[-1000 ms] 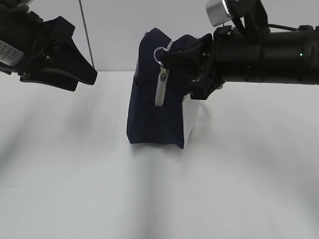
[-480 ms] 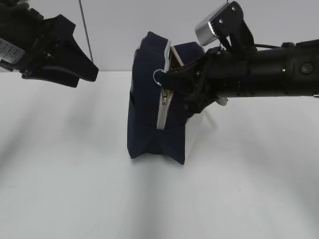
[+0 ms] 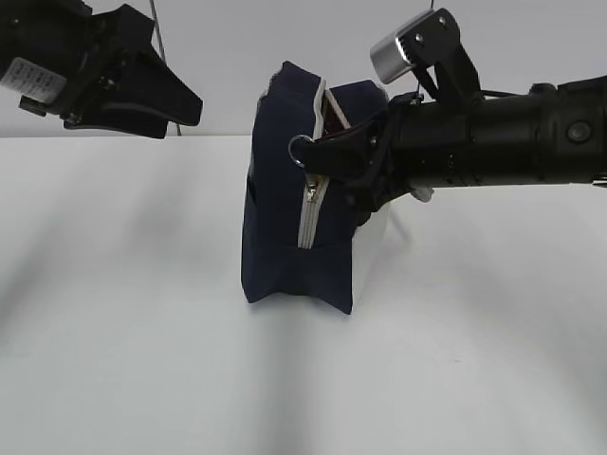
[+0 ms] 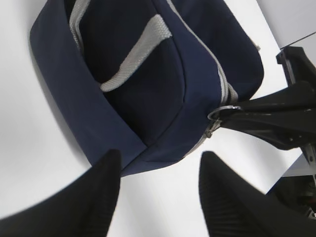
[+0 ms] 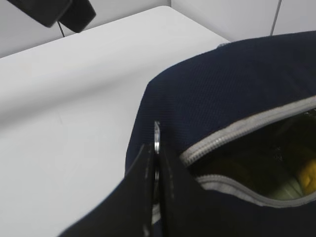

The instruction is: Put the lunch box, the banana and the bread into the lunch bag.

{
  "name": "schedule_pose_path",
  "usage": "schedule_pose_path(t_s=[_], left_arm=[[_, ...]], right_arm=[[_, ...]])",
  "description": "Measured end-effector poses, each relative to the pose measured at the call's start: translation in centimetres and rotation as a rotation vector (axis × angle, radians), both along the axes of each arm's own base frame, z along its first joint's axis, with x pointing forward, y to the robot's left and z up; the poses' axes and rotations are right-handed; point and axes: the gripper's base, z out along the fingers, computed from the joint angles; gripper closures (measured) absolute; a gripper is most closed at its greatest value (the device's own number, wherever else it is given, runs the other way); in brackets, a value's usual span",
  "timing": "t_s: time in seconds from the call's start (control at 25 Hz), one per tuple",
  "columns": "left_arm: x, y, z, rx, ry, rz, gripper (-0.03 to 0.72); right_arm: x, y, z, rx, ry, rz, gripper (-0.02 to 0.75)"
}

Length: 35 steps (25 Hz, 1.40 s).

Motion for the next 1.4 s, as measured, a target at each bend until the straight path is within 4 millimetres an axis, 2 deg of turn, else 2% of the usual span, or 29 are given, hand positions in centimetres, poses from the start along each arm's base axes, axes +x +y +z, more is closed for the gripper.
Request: schedule_pose_path(t_s=[0.44,0.8,1.08,1.4], left_arm=[[0.2,-0.1,-0.1,-0.007,-0.013,-0.007,0.319],[1.6,-0.6,-2.2,-0.002,0.025,-0.025,0.319],[2.4,-1.2,-2.9,-0.038,-0.006,-0.073,0.319],[3.1,-1.5,-4.0,-0.053,-0.004,-0.093,0.319]], right_arm=[[1.1,0.3,2.8,0.016,-0.093,0.006,0.754],[1.3,0.4,3.2,0.018,-0.108,0.005,0.754],[1.7,0.3,5.7,0.024,-0.183,-0.016,0.754],[2.2,0.0,5.9,-0.025,-0.189,-0.059,0.754]])
